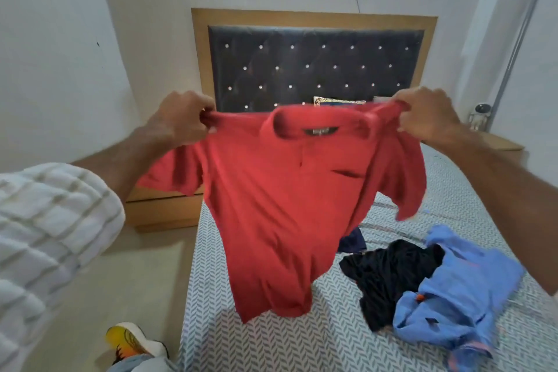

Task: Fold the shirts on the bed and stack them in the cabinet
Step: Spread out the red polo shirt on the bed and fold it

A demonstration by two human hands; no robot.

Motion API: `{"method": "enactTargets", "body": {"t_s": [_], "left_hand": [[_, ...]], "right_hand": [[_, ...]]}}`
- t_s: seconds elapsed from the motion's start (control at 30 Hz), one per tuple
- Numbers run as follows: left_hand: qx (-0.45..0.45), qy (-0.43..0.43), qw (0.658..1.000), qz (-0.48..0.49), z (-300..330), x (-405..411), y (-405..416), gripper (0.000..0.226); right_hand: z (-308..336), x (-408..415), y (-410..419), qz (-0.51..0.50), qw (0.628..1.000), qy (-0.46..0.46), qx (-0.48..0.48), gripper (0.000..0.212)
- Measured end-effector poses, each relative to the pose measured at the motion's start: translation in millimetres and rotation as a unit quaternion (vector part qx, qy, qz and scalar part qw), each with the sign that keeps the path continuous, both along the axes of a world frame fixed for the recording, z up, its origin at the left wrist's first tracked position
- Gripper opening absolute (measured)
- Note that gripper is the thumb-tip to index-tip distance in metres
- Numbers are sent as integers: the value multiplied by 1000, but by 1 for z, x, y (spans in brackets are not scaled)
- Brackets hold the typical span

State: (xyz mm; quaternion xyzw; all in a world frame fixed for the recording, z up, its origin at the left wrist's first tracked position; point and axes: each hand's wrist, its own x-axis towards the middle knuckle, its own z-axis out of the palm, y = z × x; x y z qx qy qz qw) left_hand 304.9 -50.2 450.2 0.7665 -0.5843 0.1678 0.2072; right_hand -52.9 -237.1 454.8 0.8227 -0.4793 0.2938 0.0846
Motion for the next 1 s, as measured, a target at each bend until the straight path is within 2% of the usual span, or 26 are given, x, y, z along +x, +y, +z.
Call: {"method": "enactTargets", "body": {"t_s": [0.03,0.07,0.13,0.17,0.27,0.3,0.37,0.43,0.5,0.63,0.7,0.8,0.83,0.87,0.93,1.0], "left_hand": [[-47,21,999,12,-2,-2,2,12],[-72,53,996,31,-6,-5,3,15],[-56,110,990,63,-11,-9,4,19],[-47,133,987,71,-14,-9,4,20],[-64,173,978,93,-22,-9,8,20],[-71,184,975,99,-25,-9,9,19],[-79,213,967,111,-29,-11,12,21],[-95,226,962,122,-31,-15,14,33],[-134,225,957,127,-29,-19,17,43],[-219,223,943,114,-7,-29,21,50],[-243,295,916,119,12,-34,15,48],[-198,472,849,135,28,-39,3,25],[-173,521,825,131,28,-41,0,25],[-158,561,804,120,27,-43,-2,28],[-172,615,764,90,26,-43,-8,30],[-230,631,738,68,29,-38,-14,29]], "right_hand": [[-3,-3,-2,-2,999,-48,-23,32],[-7,-4,0,-4,998,-56,-24,28],[-14,-2,8,1,999,-12,39,29],[-18,-4,10,11,997,-25,68,37],[-26,-13,11,44,966,-202,158,49],[-30,-16,11,49,947,-258,184,47],[-39,-21,12,50,924,-313,215,37],[-45,-25,14,40,941,-292,168,29],[-46,-29,15,36,962,-252,100,31],[-30,-28,14,36,953,-301,-15,26],[-19,-21,11,37,930,-365,27,24],[-12,-3,5,55,869,-411,270,29],[-12,3,3,63,849,-413,325,32],[-13,7,-2,61,839,-419,341,35],[-9,12,-4,36,847,-448,285,41],[1,15,-5,12,887,-437,149,42]]}}
